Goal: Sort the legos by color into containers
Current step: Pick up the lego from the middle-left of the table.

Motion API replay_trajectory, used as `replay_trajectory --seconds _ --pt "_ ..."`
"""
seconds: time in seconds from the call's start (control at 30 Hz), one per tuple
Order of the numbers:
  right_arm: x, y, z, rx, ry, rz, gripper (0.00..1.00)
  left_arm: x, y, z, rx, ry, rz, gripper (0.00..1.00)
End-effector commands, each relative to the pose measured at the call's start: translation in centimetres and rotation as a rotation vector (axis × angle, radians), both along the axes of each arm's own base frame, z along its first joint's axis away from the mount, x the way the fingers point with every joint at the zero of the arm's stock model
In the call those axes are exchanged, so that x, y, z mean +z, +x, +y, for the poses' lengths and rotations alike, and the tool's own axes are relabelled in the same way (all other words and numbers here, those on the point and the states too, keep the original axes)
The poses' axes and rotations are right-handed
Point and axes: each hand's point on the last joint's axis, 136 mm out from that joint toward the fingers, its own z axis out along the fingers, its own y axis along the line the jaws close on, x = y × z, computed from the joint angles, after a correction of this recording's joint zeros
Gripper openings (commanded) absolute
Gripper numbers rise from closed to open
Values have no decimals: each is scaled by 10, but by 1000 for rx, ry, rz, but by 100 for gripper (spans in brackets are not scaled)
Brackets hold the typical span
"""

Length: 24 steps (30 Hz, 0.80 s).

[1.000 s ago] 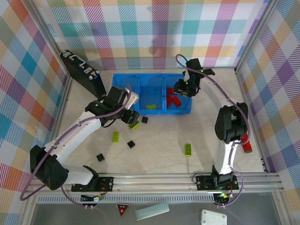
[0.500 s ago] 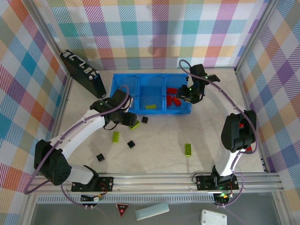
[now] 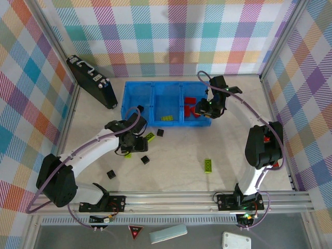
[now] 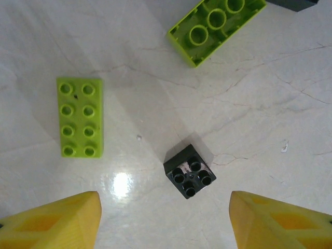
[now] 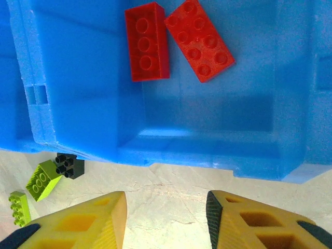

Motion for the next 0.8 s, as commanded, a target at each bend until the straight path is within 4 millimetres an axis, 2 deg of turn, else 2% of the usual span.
replay_trajectory --seconds 0.0,0.4,0.77 --pt "5 -1 5 38 2 -13 46 -8 -9 0 124 29 35 67" --pt "15 -4 4 67 2 -30 46 -52 -18 -31 190 -8 116 68" --pt "19 -14 3 67 11 -33 46 -81 -25 -32 181 40 171 64"
